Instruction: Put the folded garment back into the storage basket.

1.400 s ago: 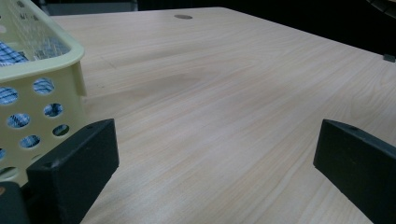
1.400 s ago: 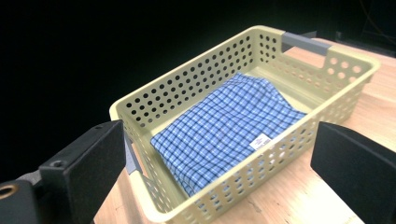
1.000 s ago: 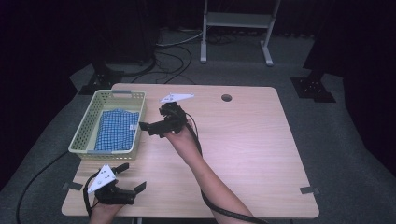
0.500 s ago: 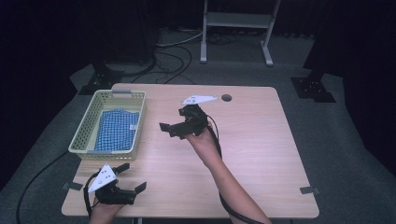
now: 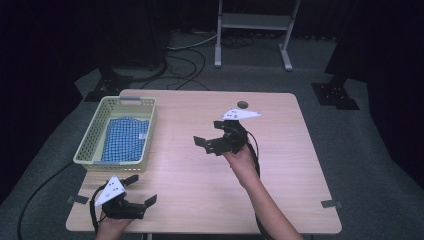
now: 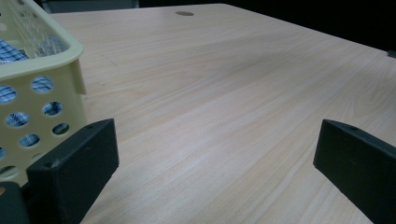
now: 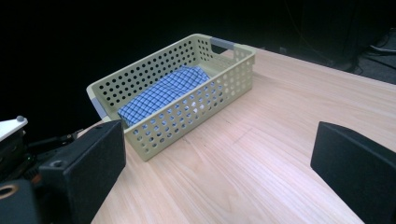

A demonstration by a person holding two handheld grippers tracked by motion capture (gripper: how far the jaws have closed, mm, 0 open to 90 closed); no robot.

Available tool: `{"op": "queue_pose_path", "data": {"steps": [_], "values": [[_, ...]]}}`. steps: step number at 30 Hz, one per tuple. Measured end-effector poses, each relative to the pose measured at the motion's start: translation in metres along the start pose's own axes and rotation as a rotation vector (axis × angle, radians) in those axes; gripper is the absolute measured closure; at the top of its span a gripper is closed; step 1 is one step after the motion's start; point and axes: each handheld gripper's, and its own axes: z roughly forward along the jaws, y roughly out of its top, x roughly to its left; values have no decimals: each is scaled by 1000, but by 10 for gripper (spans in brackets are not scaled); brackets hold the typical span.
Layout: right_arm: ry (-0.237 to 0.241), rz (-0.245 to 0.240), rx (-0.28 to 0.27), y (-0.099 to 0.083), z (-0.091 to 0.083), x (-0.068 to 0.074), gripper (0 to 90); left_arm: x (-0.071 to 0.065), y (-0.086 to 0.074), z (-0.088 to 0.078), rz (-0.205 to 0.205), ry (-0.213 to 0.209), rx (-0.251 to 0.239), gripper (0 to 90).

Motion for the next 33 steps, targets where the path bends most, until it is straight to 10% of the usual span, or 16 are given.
{"op": "queue_pose_path", "data": {"steps": [33], "values": [[-148, -6, -127, -55, -109, -16, 32, 0, 0, 0, -9, 2, 2, 0]]}}
